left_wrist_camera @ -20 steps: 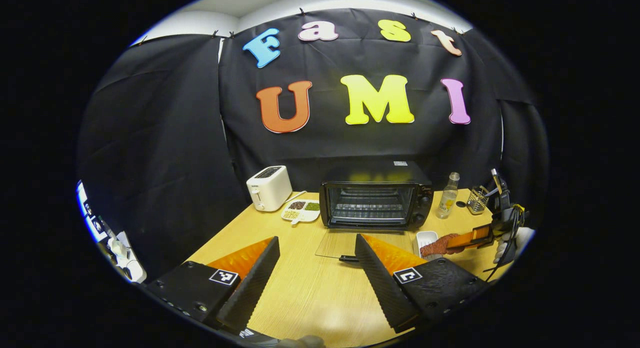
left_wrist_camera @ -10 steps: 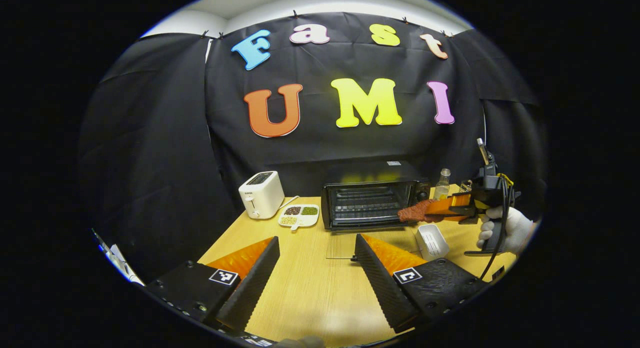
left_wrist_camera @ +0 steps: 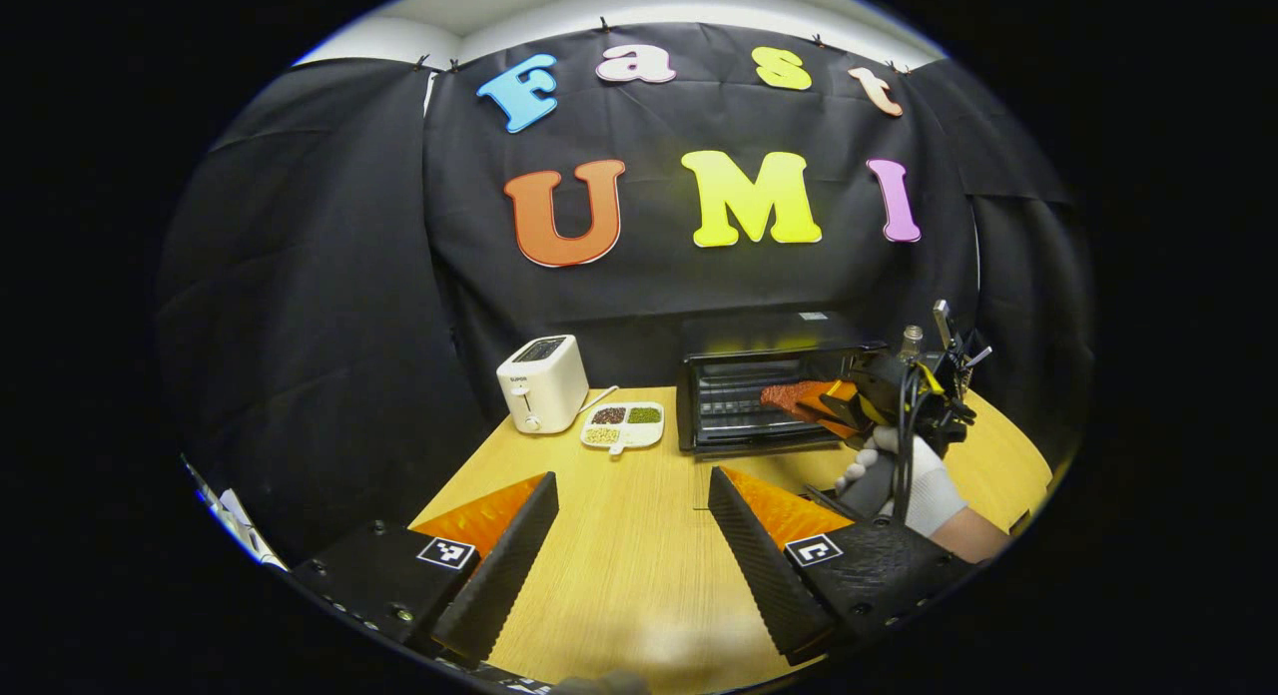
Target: Open the electric oven with the left hand, put the food in, and close the electric oven.
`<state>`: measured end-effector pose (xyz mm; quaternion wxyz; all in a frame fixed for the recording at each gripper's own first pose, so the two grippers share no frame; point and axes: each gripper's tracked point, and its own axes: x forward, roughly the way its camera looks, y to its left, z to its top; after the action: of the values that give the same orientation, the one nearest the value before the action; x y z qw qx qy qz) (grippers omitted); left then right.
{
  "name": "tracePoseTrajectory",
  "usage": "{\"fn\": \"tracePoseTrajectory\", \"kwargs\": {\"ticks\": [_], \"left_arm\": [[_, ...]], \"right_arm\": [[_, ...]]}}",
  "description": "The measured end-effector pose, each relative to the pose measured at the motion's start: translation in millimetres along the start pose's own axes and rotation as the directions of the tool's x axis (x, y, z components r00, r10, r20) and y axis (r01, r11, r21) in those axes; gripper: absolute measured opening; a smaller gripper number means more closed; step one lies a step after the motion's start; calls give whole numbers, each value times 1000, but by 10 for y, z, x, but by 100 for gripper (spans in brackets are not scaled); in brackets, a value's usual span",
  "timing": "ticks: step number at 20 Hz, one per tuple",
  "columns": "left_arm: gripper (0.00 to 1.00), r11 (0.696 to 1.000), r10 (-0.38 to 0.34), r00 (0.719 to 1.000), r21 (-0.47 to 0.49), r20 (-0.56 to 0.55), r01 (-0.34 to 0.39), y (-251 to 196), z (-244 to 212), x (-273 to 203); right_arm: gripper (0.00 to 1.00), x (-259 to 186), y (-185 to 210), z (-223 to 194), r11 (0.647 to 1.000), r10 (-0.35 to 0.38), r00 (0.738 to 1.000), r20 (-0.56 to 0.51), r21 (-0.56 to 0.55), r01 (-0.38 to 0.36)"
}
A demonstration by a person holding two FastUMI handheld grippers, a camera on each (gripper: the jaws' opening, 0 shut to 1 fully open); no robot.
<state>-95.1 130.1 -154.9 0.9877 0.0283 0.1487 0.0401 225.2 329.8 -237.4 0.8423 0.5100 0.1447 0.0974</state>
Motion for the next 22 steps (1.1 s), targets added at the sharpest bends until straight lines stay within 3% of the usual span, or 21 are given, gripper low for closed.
{"fn": "tracePoseTrajectory", "kwargs": {"ticks": [12,17,19,22], "left_arm": [[97,998,68,997,-4,-25,-68,212,-153,225],[97,999,43,998,0,-46,-43,120,-183,292],[97,1000,30,999,-3,-44,-30,94,-159,322],[97,1000,19,999,-19,-51,-20,59,-192,363]], "right_arm": [[14,852,-190,168,998,-61,990,127,15,59],[16,901,-341,204,986,-124,981,151,-94,140],[18,898,-315,221,984,-116,981,156,-118,135],[33,878,-384,242,958,-153,975,159,-218,186]]}}
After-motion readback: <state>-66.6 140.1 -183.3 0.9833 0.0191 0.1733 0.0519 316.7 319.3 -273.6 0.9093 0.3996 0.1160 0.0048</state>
